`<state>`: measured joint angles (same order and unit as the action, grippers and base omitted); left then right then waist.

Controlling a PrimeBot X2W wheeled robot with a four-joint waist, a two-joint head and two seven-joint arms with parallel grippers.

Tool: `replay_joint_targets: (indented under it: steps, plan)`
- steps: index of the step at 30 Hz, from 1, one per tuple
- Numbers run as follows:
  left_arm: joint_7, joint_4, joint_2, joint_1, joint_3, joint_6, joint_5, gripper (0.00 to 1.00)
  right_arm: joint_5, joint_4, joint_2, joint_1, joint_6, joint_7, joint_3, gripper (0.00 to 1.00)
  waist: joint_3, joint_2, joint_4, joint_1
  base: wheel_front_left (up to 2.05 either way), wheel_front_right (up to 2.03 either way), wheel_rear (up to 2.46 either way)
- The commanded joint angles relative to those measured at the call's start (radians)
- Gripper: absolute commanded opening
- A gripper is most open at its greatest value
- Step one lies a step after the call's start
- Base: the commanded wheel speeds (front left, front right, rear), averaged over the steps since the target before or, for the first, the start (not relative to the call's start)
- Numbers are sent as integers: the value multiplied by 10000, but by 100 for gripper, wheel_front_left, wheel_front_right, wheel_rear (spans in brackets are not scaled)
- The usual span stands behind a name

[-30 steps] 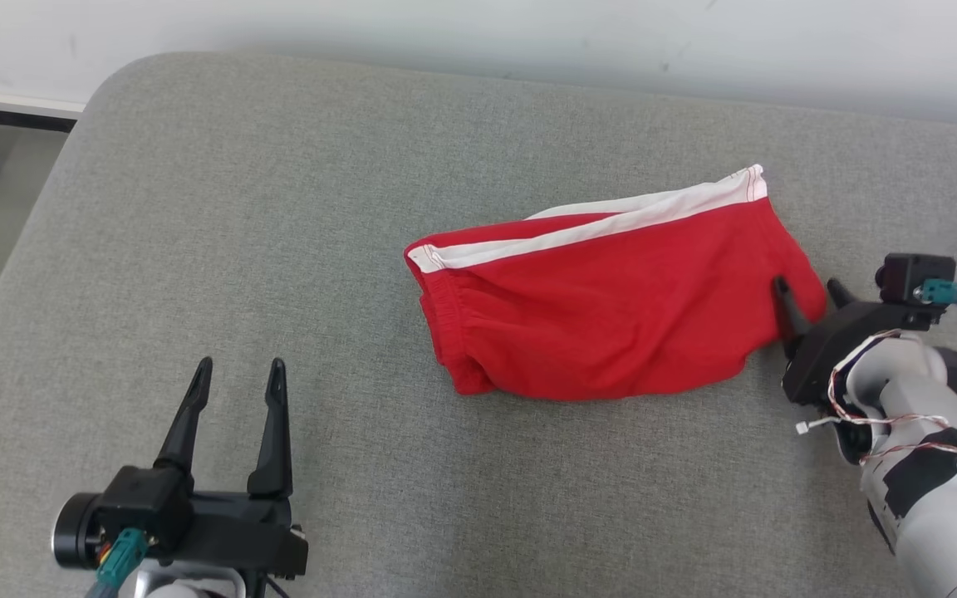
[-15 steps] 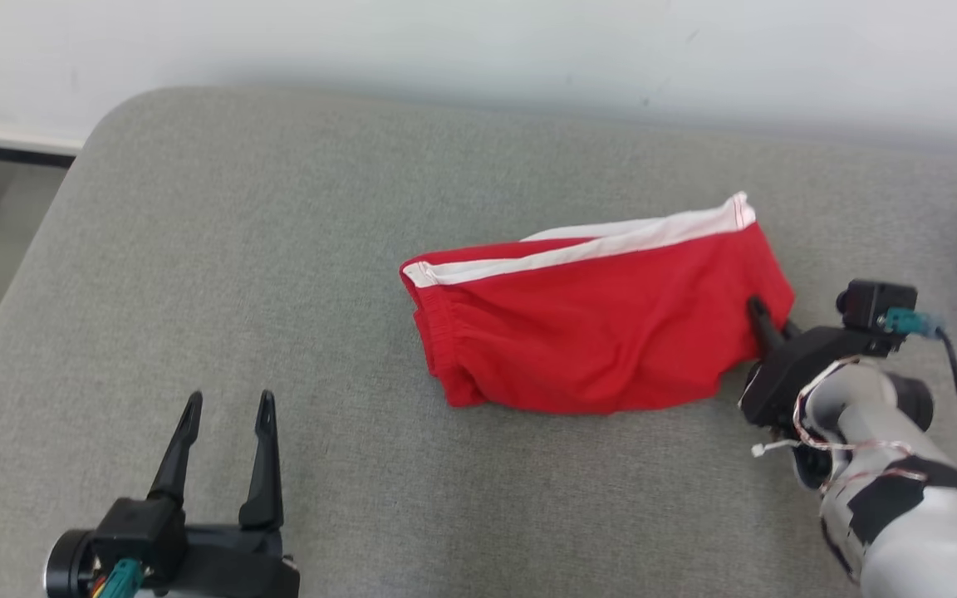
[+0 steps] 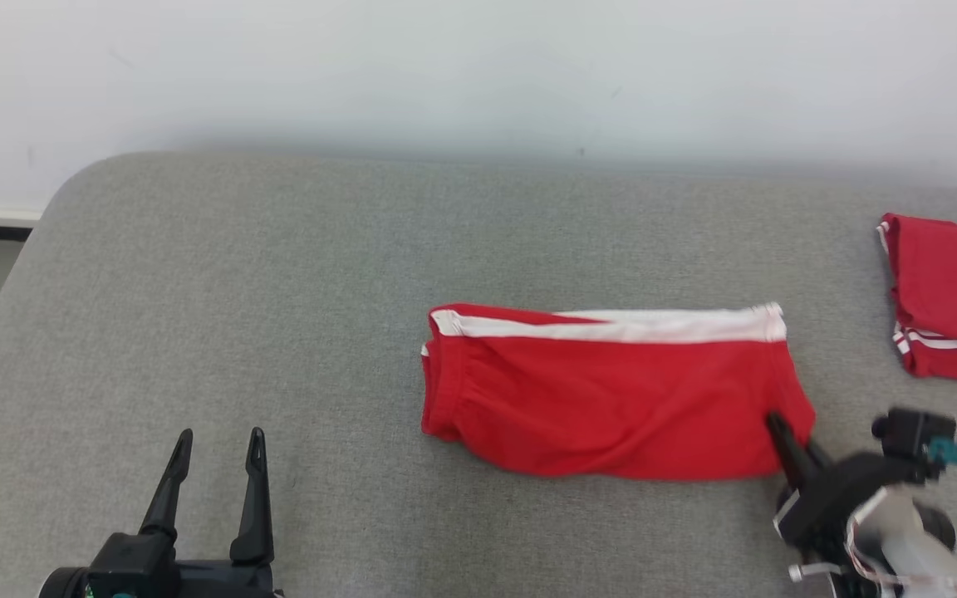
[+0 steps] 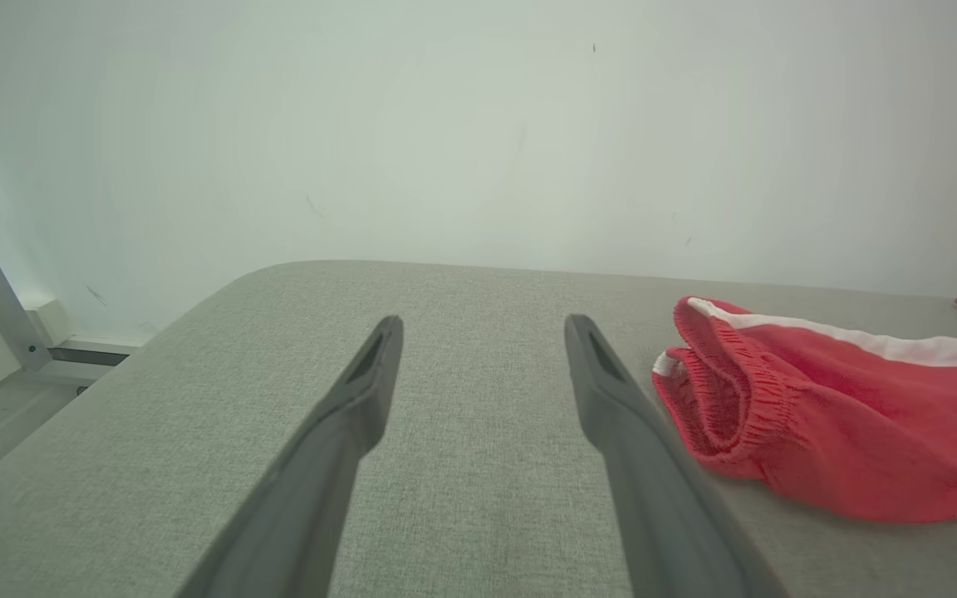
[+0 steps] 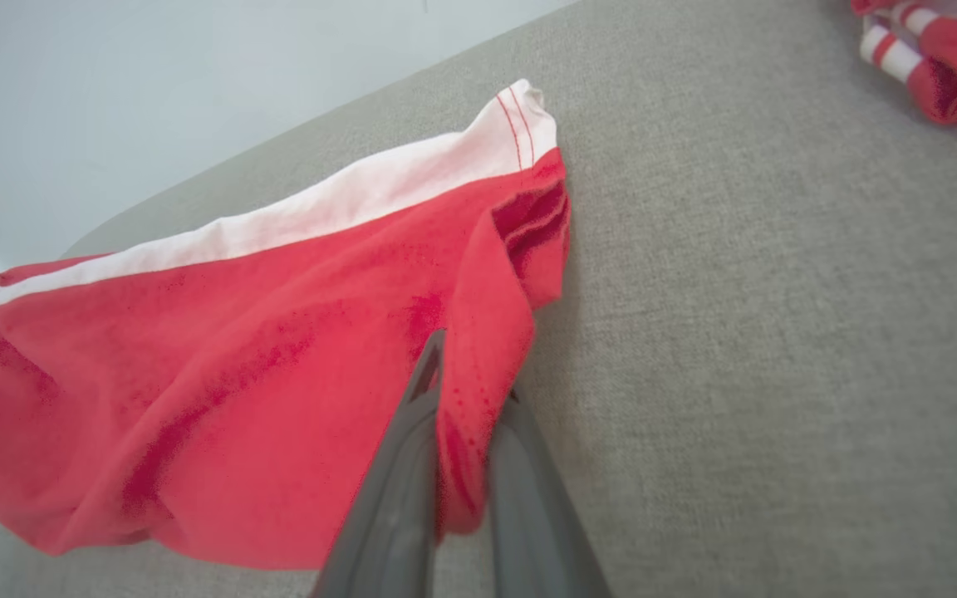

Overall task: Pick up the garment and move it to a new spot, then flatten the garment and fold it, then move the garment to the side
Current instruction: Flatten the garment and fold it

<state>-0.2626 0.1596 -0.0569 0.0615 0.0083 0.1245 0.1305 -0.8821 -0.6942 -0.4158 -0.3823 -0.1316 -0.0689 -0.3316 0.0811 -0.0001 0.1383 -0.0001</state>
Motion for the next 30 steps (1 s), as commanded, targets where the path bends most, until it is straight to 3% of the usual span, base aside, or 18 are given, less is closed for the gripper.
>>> replay_joint_targets:
  steps: [1,2,3,4,14,21,30]
  plan:
    - [-27,-71,-2,-185,30,67,-47,100,-129,279,-92,552,27,167,162,0,-107,1,-116,1,0,0,0]
    - [-27,-94,-3,-231,44,70,-51,100,-129,414,-119,783,27,266,255,0,-123,1,-157,1,0,0,0]
    - [-27,-119,-2,-258,69,71,-53,100,-32,578,-158,944,27,306,332,37,-137,1,-197,1,0,0,0]
    - [-27,-149,2,-263,81,74,-56,100,42,696,-192,1079,27,319,483,100,-138,1,-216,1,0,0,0]
    - [-27,-237,18,-214,94,55,-55,100,1610,1196,-254,754,27,845,1478,100,-61,1,-251,1,0,0,0]
    - [-27,-195,35,32,-69,48,-49,100,2939,416,-154,1,27,1707,1905,100,134,1,80,1,0,0,0]
    - [-27,-107,28,30,-100,51,-80,100,3574,-772,202,-194,27,2426,1953,100,177,1,304,1,0,0,0]
